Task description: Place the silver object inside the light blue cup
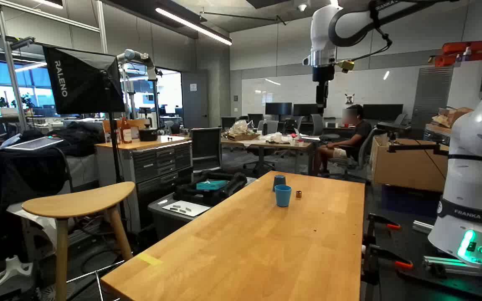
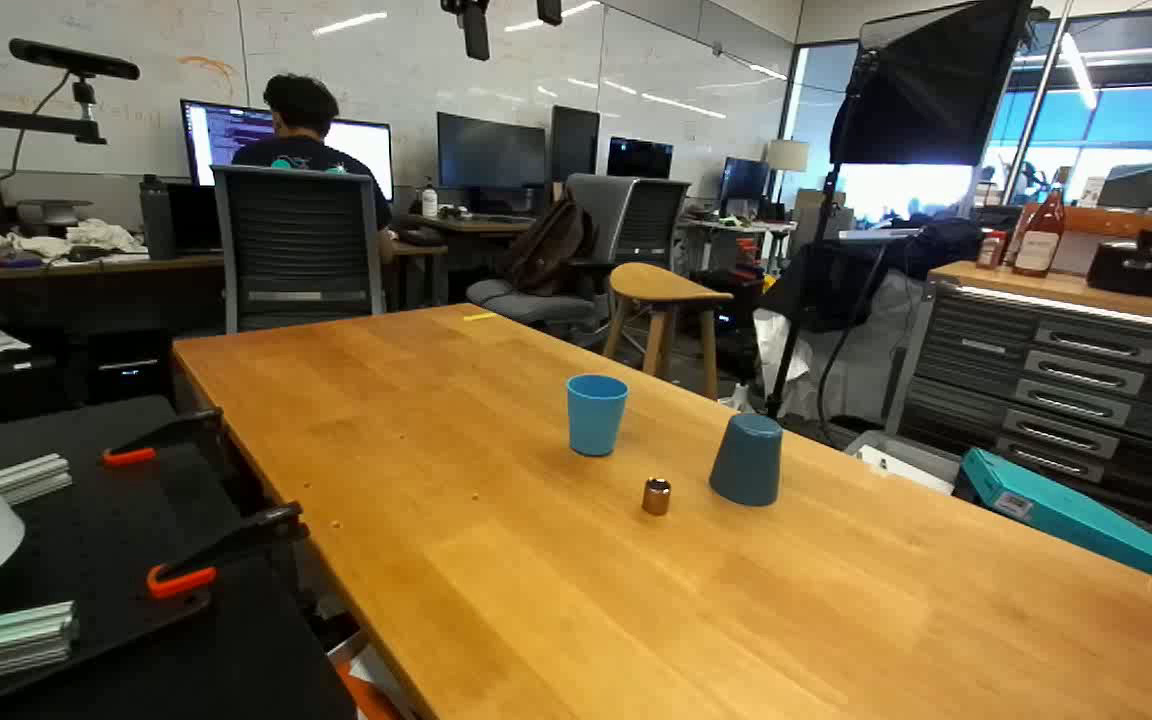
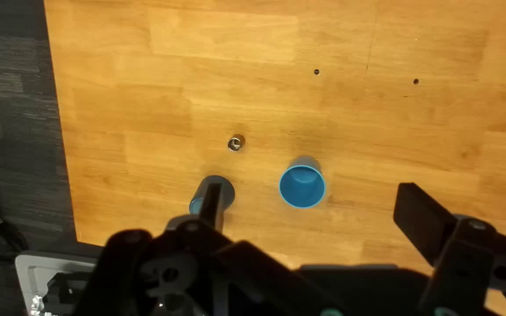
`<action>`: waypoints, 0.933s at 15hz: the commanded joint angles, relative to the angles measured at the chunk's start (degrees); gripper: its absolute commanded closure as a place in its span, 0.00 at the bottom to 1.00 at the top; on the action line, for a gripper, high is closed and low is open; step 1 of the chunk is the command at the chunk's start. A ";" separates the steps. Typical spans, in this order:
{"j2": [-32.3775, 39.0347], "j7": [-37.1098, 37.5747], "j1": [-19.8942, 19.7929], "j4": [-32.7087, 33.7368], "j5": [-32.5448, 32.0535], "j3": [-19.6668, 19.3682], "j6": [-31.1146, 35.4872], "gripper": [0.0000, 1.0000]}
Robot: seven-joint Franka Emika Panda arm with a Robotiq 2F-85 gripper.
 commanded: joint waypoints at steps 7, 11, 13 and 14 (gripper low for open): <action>0.41 1.40 0.55 0.32 -0.70 -0.59 1.03 0.00; 8.39 3.48 -1.41 1.94 1.98 -4.62 5.37 0.00; 13.14 3.50 -2.23 2.13 3.83 -6.96 9.01 0.00; 15.76 3.12 -2.69 2.15 5.08 -8.04 11.08 0.00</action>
